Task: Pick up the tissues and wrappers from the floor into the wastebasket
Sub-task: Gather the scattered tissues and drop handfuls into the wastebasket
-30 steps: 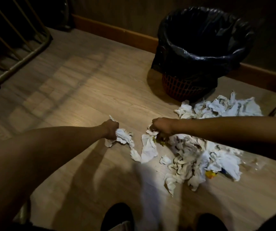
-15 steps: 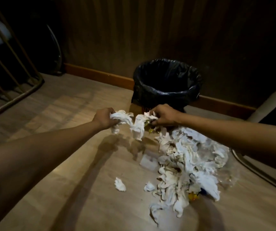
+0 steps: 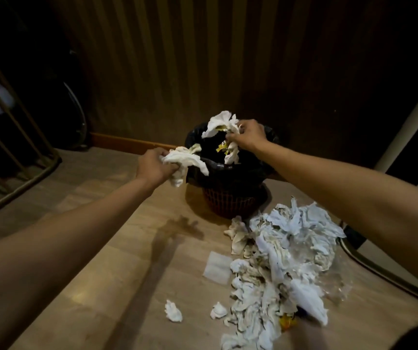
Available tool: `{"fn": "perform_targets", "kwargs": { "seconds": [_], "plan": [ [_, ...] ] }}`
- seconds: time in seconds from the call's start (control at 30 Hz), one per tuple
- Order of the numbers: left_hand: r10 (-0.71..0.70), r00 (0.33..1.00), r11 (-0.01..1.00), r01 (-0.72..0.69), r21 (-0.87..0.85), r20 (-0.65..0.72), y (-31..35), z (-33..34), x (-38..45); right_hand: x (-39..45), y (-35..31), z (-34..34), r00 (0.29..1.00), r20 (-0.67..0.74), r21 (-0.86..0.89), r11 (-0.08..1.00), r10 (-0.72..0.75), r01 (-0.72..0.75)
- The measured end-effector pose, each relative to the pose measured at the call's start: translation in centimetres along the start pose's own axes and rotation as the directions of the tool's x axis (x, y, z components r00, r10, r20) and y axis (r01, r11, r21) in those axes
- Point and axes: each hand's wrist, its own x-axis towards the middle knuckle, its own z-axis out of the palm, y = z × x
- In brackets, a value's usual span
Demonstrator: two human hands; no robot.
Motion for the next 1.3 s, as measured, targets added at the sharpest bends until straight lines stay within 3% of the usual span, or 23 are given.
{"fn": "perform_targets", "kwargs": {
  "seconds": [0.13, 0.37, 0.5, 0.6, 0.67, 0.73, 0.8, 0.97, 1.1, 1.2, 1.3],
  "plan": [
    [0.050, 0.997, 0.998, -0.053, -0.039, -0.063, 3.9, 0.3, 1.9, 0.8, 0.8, 0.0, 0.994, 0.020, 0.048, 0.993, 0.108, -0.108],
    [0.228, 0.972, 0.974, -0.228, 0.005, -0.057, 9.4, 4.4, 5.8, 0.3, 3.4, -4.8, 0.996, -0.074, 0.013, 0.998, 0.055, -0.054],
    [0.193, 0.978, 0.981, -0.191, 0.029, -0.074, 9.6, 7.0, 8.2, -2.0, 6.2, -6.9, 0.986, -0.167, -0.022, 1.000, 0.001, -0.005],
    [0.164, 0.986, 0.986, -0.164, 0.014, -0.012, 9.7, 8.8, 9.1, -4.1, 7.7, -7.8, 0.983, -0.154, -0.137, 0.988, -0.099, 0.078],
    [0.153, 0.983, 0.988, -0.152, -0.022, 0.104, 9.8, 9.7, 8.9, -5.4, 7.8, -8.1, 0.981, -0.126, -0.191, 0.974, -0.145, 0.120],
    [0.174, 0.960, 0.985, -0.166, -0.055, 0.219, 9.6, 10.0, 8.6, -6.8, 7.7, -7.9, 0.983, -0.072, -0.212, 0.966, -0.169, 0.150],
    [0.217, 0.944, 0.976, -0.208, -0.062, 0.250, 8.8, 9.9, 8.1, -8.3, 8.0, -7.2, 0.980, 0.017, -0.220, 0.956, -0.197, 0.196],
    [0.327, 0.931, 0.942, -0.335, 0.019, 0.162, 6.0, 8.0, 5.8, -11.9, 9.9, -4.2, 0.913, 0.294, -0.292, 0.883, -0.283, 0.368],
    [0.499, 0.852, 0.838, -0.521, 0.162, 0.158, 3.1, 6.0, 2.4, -13.4, 11.7, -0.9, 0.823, 0.492, -0.279, 0.844, -0.284, 0.458],
    [0.571, 0.767, 0.750, -0.632, 0.195, 0.291, 0.3, 5.6, -1.1, -14.0, 13.8, 1.8, 0.697, 0.690, -0.303, 0.794, -0.198, 0.526],
    [0.451, 0.718, 0.723, -0.643, 0.255, 0.531, -4.1, 6.5, -5.0, -13.2, 16.2, 4.0, 0.596, 0.803, -0.434, 0.673, -0.012, 0.599]
  ]
}}
